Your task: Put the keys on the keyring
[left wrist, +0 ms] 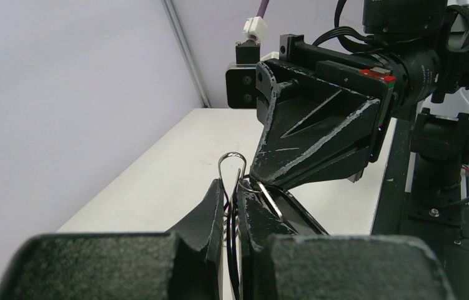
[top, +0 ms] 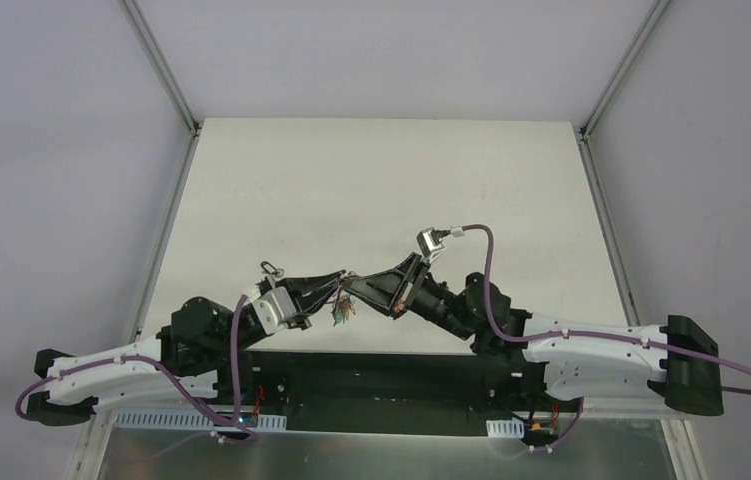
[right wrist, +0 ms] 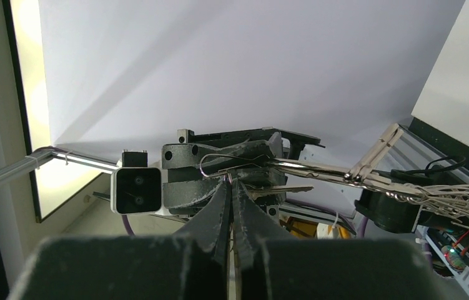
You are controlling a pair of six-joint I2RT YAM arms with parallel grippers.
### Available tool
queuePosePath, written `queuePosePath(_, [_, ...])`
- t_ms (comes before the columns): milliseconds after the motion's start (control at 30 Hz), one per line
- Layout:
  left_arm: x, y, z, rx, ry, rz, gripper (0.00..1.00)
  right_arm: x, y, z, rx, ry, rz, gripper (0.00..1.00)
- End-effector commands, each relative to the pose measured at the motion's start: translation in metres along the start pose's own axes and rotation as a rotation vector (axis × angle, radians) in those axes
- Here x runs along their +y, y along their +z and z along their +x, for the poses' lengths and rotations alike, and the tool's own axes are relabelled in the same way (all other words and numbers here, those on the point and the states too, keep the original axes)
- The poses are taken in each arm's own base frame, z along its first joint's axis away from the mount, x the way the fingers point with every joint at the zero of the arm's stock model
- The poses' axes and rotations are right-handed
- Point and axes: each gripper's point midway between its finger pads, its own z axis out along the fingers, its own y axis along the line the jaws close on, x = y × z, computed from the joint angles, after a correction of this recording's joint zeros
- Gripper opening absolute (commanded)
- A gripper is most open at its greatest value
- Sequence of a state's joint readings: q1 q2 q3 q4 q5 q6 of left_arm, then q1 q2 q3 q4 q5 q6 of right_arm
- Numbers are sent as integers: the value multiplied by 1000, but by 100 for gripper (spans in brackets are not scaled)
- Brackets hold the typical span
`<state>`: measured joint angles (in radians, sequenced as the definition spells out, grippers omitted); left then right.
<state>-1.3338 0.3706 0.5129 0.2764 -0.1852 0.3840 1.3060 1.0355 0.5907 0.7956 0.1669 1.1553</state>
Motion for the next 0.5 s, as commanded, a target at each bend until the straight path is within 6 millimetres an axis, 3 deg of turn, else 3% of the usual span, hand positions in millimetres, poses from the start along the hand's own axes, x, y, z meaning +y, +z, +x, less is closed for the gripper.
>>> queuePosePath(0, [-12,4,-5,-29,-38,49,0,63,0,-12,-36,-53,-153,0])
queuePosePath(467, [-15,9,2,1,-48,51,0,108,3,-7,5,-136,-227,0])
